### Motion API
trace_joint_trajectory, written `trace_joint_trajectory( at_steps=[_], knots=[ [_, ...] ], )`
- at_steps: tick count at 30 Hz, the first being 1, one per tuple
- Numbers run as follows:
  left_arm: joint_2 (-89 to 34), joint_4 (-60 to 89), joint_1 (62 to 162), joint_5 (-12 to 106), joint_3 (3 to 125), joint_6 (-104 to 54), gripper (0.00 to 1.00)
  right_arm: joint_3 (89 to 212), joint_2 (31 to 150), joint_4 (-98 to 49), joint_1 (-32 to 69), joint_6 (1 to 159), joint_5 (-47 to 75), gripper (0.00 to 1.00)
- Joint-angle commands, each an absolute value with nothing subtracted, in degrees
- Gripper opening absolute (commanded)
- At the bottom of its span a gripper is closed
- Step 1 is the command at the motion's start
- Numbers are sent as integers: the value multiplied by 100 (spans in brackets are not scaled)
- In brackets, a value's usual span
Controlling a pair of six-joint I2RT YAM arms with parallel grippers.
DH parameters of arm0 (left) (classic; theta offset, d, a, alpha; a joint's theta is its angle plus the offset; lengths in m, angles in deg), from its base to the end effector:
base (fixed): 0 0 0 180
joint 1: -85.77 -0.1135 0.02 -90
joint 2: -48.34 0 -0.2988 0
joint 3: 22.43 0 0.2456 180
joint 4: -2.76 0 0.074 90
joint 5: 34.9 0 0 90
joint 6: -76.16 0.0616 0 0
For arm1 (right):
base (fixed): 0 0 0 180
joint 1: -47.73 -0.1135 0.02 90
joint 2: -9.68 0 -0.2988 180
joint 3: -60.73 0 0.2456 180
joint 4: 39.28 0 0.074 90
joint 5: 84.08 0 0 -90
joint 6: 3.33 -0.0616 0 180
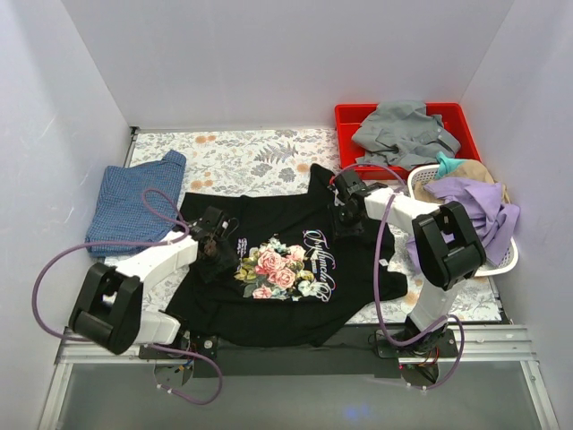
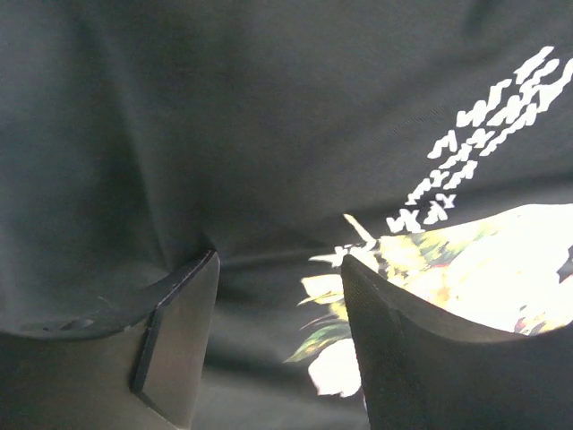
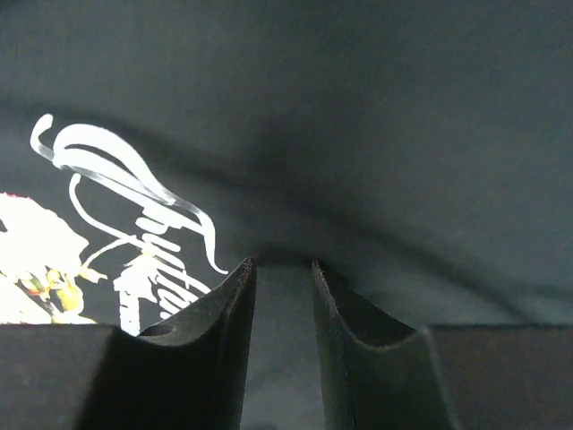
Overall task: Fold and stack the t-shirts
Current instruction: Flatten the tshirt out, then fold the tshirt
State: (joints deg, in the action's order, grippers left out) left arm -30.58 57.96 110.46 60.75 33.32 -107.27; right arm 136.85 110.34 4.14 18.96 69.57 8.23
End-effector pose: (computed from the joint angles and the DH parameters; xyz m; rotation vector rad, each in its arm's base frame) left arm 0.1985 -0.0846 0.1776 -1.6762 2.4245 -0.1827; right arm 0.3052 0.1704 0.1795 -0.2946 2.7754 0.2636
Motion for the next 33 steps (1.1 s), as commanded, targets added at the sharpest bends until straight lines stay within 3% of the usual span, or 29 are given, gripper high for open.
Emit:
trace_joint_trajectory(
  at_steps=[1, 7, 15, 18, 22, 26, 33],
  knots=[
    [-2262, 6647, 11144, 5695, 2854, -11289, 55, 13789, 11602, 352, 1908, 7384, 872, 37],
    [-2082, 6674, 11161, 6107, 3466, -11106, 56, 13974, 11218, 597, 1864, 7735, 1041, 36],
    [-3881, 6585, 11048, 8055, 5427, -10139, 65, 14482, 9450, 1002, 1864, 7823, 13, 42],
    [-4340, 6061, 10688, 8129, 5894, -9727, 72, 14650, 9204, 801, 1934, 7832, -611, 52],
    [-5042, 5628, 9967, 7472, 6421, -9409, 75, 14957, 9789, 642, 2127, 7788, -1007, 52],
    [-5642, 5655, 9527, 7523, 6905, -9172, 75, 15387, 10503, 440, 2347, 7736, -1130, 52],
    [-5994, 5470, 9079, 7479, 7231, -8960, 75, 15906, 11461, -9, 3094, 7753, 1, 51]
  ],
)
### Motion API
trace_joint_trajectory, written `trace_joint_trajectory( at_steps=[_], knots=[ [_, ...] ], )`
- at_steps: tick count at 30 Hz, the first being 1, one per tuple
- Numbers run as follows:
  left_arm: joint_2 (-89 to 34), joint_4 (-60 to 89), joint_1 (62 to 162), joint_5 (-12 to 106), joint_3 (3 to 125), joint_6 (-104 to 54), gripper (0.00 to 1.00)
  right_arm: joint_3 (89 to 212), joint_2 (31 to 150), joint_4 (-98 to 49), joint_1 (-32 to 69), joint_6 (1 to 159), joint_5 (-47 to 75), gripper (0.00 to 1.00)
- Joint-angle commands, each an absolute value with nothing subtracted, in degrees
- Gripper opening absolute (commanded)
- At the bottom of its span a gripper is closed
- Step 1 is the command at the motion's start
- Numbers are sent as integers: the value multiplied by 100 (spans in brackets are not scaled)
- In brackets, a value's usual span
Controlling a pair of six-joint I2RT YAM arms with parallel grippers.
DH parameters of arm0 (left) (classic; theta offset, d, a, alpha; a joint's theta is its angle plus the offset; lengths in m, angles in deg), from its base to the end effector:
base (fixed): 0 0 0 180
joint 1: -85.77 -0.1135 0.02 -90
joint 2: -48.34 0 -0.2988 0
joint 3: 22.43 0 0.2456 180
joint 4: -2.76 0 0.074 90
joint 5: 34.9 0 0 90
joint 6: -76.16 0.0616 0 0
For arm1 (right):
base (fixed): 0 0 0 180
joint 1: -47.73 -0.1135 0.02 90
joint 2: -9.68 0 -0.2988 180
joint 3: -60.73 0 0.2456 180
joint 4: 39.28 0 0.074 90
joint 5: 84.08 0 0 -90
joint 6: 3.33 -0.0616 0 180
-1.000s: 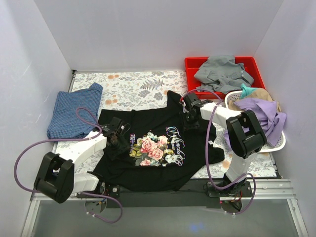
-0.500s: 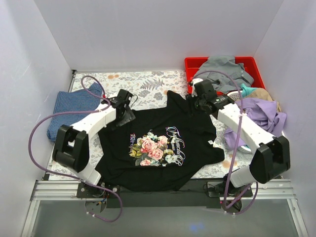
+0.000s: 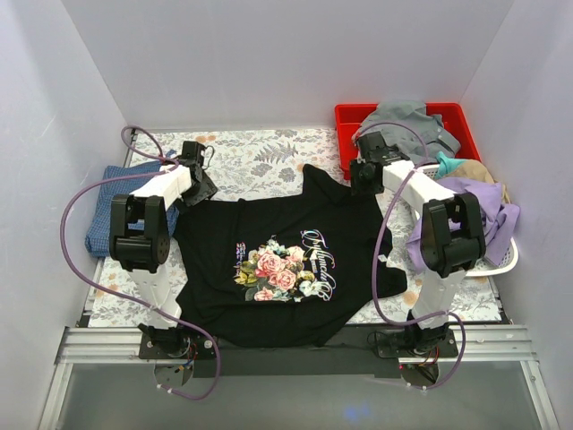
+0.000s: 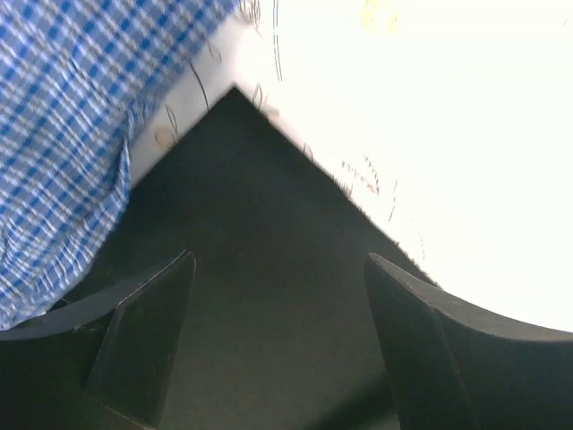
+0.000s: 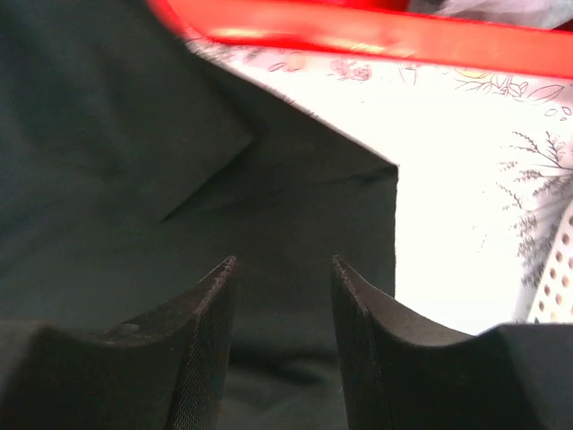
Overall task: Fold and stack the t-shirts
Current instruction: Fold the tshirt
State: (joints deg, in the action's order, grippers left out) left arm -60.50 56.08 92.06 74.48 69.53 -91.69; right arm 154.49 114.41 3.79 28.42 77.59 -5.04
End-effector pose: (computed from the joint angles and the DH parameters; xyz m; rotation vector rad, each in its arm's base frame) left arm 0.3961 -0.0231 0.2007 -1.6207 2.1132 0.0261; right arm 0.3965 0.1265 0.2469 -0.1447 2.4853 -0.0334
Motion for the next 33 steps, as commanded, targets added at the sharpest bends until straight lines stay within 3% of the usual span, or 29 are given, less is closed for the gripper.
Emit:
trace_joint_trajectory(
  at_steps=[1, 10, 17, 22, 33],
  knots=[
    [-6029, 5435, 9000, 7444, 7231, -8952, 76, 15960, 11636, -26, 3112, 7831, 107, 51],
    [-6609, 5373, 8727, 7207, 7362, -8908, 75, 16557, 12305, -88, 3156, 7903, 1206, 51],
    [-6881, 5399, 8622, 7048, 7503, -8838, 66, 16874, 12613, 88, 3314, 7481, 1585, 50],
    [-6943, 5434, 8595, 7039, 7626, -8811, 52, 16918, 12841, 176, 3358, 7358, 1752, 49],
    [-6944, 5531, 8402, 7110, 7741, -8697, 43, 17103, 13334, 316, 3367, 7516, 1910, 49]
  ],
)
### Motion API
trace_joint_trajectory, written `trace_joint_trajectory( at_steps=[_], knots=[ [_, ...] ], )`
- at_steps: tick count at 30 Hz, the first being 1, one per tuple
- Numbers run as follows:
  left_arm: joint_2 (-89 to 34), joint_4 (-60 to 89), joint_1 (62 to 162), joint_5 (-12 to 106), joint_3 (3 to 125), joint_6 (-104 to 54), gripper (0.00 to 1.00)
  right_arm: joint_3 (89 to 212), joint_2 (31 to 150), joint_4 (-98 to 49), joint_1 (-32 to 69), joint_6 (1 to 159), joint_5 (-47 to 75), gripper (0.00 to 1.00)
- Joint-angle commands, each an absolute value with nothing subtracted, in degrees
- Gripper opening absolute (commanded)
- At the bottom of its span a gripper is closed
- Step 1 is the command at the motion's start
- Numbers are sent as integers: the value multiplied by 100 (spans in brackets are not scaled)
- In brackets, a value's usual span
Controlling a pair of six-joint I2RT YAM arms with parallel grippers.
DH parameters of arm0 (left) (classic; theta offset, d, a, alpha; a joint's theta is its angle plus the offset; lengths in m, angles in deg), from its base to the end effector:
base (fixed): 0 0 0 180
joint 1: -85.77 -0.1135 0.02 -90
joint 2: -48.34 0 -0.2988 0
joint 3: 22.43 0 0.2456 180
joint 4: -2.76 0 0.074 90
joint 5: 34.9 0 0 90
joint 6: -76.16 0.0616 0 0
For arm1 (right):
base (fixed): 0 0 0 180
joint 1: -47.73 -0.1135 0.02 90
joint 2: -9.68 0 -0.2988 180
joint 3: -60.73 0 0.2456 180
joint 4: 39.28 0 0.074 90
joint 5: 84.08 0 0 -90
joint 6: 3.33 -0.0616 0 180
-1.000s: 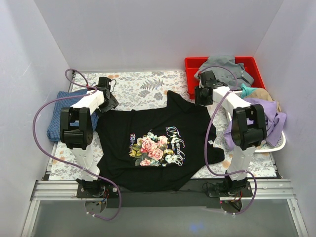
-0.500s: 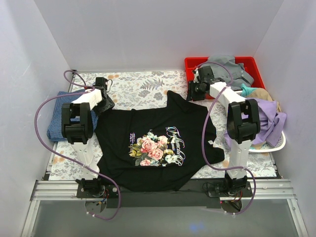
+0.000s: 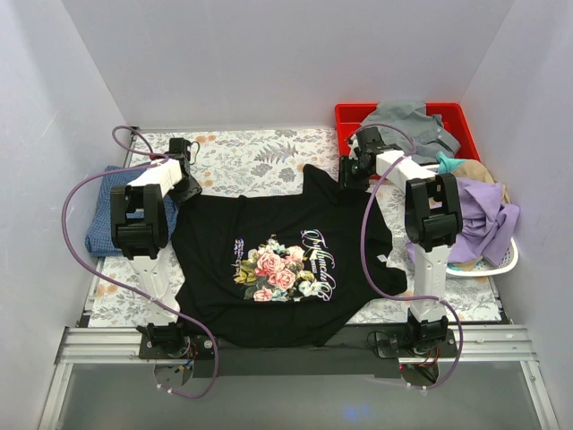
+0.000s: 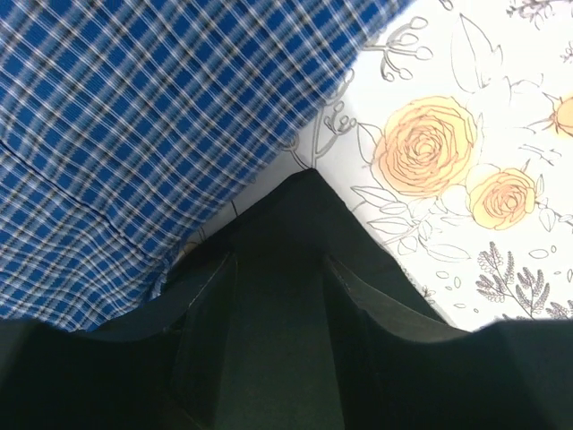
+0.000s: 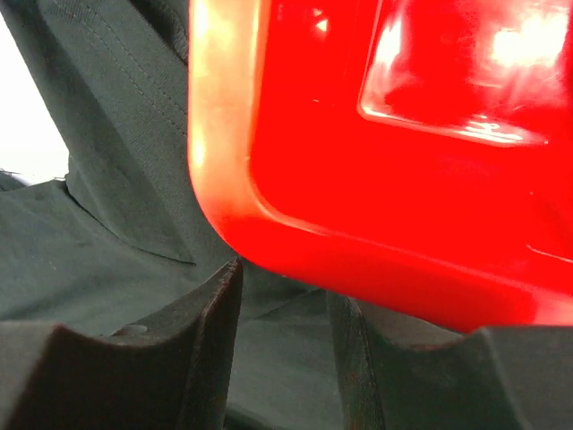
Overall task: Fold and stack the t-shirts
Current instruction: Fold the tshirt
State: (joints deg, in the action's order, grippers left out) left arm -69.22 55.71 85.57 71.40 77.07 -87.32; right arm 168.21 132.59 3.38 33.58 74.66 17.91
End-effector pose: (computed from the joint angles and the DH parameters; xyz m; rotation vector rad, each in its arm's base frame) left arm 0.4350 0.0188 0.1764 -1.6757 2.1285 0.0409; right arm 0.4721 0.1322 0.1850 -0.1272 2.6103 0.4362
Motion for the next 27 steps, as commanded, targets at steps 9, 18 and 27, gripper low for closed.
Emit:
trace_joint_trajectory(
  at_steps=[9, 18, 27],
  knots=[
    [-6943, 5513, 8375, 7066, 7749, -8644, 0, 17199, 13300, 317, 3367, 7586, 1911, 2],
    [-6987, 5584, 8375, 6978, 7872, -8574, 6, 16788, 12685, 352, 3367, 7560, 1279, 39],
    [-6926, 5584, 8375, 6873, 7846, -8539, 43, 15847, 12306, -358, 3455, 6568, 1383, 47]
  ],
)
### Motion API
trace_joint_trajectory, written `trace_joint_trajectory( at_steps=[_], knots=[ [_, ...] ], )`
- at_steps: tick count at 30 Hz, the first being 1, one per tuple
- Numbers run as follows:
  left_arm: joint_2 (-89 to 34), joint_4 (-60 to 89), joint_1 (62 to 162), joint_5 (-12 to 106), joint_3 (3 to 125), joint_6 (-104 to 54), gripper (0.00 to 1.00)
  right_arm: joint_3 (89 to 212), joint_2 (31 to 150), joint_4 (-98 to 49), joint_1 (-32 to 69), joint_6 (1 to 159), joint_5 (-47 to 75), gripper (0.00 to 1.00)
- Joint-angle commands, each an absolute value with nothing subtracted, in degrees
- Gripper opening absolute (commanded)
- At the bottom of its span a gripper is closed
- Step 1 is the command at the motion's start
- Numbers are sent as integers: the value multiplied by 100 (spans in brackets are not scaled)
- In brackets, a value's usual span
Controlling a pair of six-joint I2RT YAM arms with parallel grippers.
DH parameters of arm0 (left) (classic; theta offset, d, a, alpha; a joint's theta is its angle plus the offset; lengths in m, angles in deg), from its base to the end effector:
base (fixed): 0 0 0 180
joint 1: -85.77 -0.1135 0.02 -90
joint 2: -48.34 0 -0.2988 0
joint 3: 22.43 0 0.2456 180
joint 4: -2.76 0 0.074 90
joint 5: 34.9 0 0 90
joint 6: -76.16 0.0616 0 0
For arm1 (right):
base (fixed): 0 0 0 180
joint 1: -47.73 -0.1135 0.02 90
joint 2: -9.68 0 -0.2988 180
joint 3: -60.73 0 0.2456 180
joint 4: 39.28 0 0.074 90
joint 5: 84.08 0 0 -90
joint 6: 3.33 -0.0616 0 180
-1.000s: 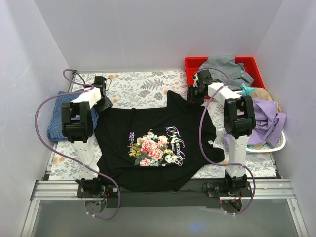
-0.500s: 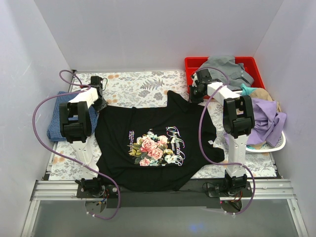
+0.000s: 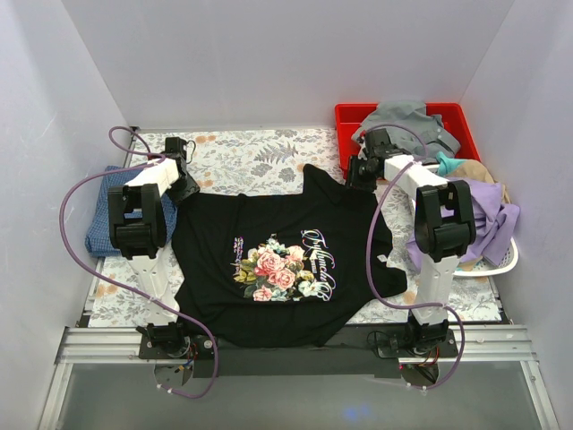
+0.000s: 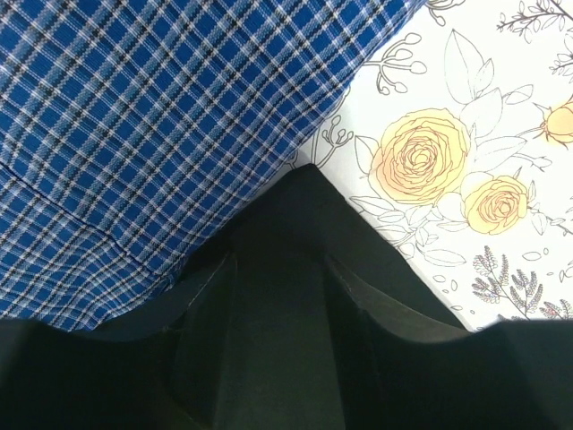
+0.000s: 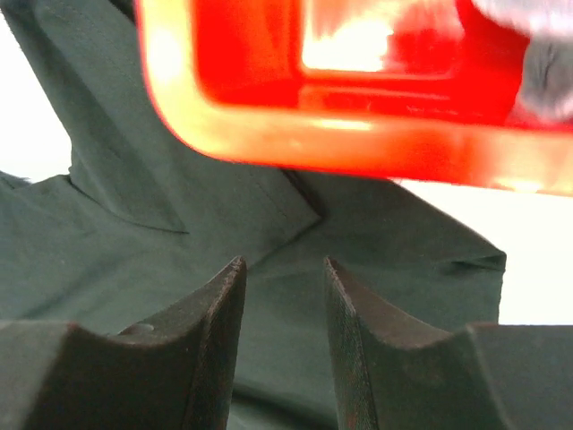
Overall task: Fold and stack the t-shirts
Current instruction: Fold the tshirt
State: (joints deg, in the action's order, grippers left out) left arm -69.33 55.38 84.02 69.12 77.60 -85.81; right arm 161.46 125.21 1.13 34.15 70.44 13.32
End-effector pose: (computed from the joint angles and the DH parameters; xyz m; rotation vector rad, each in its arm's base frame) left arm 0.4373 0.0283 0.1778 -1.6789 2.1423 0.0014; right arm 0.4485 0.1165 0.2094 0.0074 2.5636 0.3667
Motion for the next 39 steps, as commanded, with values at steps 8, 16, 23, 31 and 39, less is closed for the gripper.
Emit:
trace_joint_trajectory(
  at_steps=[8, 16, 23, 31, 39],
  knots=[
    [-6882, 5592, 8375, 6873, 7811, -8495, 43, 15161, 12341, -1449, 3455, 5934, 1935, 45],
    [-6908, 5610, 8349, 6881, 7802, -8468, 49, 15055, 12508, -1986, 3472, 5688, 2323, 44],
    [-6864, 5610, 8314, 6952, 7750, -8407, 46, 14808, 12051, -2101, 3481, 5661, 2288, 45],
    [-6908, 5654, 8296, 6872, 7767, -8380, 44, 15125, 12412, -2013, 3481, 5705, 2657, 43],
    [-6943, 5601, 8287, 6846, 7749, -8372, 43, 15133, 12086, -1740, 3481, 6039, 1972, 45]
  ],
)
